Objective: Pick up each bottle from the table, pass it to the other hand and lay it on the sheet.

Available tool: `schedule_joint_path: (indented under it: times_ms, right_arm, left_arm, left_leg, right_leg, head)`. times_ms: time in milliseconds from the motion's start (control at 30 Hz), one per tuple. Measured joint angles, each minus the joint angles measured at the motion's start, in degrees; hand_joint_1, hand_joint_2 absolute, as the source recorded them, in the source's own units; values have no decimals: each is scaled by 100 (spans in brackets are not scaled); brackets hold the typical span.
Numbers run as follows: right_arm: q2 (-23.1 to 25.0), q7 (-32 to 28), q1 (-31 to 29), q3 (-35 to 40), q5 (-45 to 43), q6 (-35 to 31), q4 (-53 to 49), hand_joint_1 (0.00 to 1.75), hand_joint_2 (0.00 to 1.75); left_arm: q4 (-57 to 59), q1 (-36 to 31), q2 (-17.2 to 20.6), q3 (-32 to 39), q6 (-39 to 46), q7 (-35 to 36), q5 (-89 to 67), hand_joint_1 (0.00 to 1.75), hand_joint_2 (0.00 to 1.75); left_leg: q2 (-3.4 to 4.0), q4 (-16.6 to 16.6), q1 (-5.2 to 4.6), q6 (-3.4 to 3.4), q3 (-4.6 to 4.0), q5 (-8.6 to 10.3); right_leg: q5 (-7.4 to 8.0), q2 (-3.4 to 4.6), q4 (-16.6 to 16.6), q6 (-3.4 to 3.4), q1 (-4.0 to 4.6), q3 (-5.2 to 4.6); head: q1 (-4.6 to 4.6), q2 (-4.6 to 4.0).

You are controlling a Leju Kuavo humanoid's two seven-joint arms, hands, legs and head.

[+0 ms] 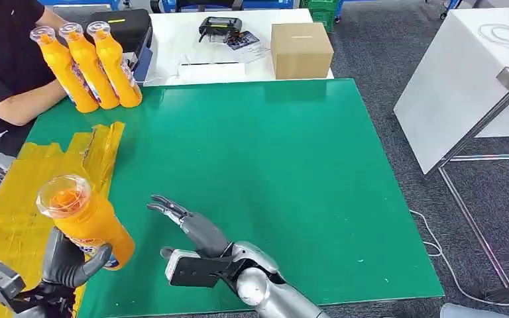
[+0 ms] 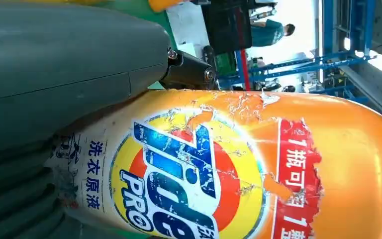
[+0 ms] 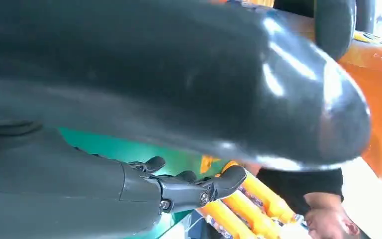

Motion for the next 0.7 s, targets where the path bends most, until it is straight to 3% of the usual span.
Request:
schedule_joint_path:
  times_ms: [167, 300, 400, 700]
  right_arm:
    - [-68, 28, 39, -11, 0, -13, -103, 0, 0]
    - [-157, 50, 130, -79, 2, -42, -302, 0, 0]
    - [-243, 50, 190, -133, 0, -48, -520, 0, 0]
    - [-448, 22, 235, -229, -181, 20, -948, 0, 0]
  left_arm:
    - [0, -42, -33, 105, 748, -55, -794, 175, 175]
    - [44, -307, -15, 192, 2774, 256, -3014, 175, 175]
    - [310, -525, 131, 201, 3758, 723, -4409, 175, 175]
    - [1479, -780, 542, 216, 4635, 1407, -6193, 175, 175]
  left_leg:
    - [0, 0, 0, 0, 1, 0]
    - [-2, 1, 1, 0, 1, 0]
    - [-1, 1, 1, 0, 1, 0]
    - [3, 1, 0, 0, -1, 0]
  right_leg:
    - [0, 0, 0, 0, 0, -2]
    - [0, -1, 0, 0, 0, -1]
    - [1, 0, 0, 0, 0, 1]
    - [0, 4, 0, 0, 0, -3]
  head:
    - [0, 0]
    - [-2, 0]
    - [0, 0]
    - [0, 0]
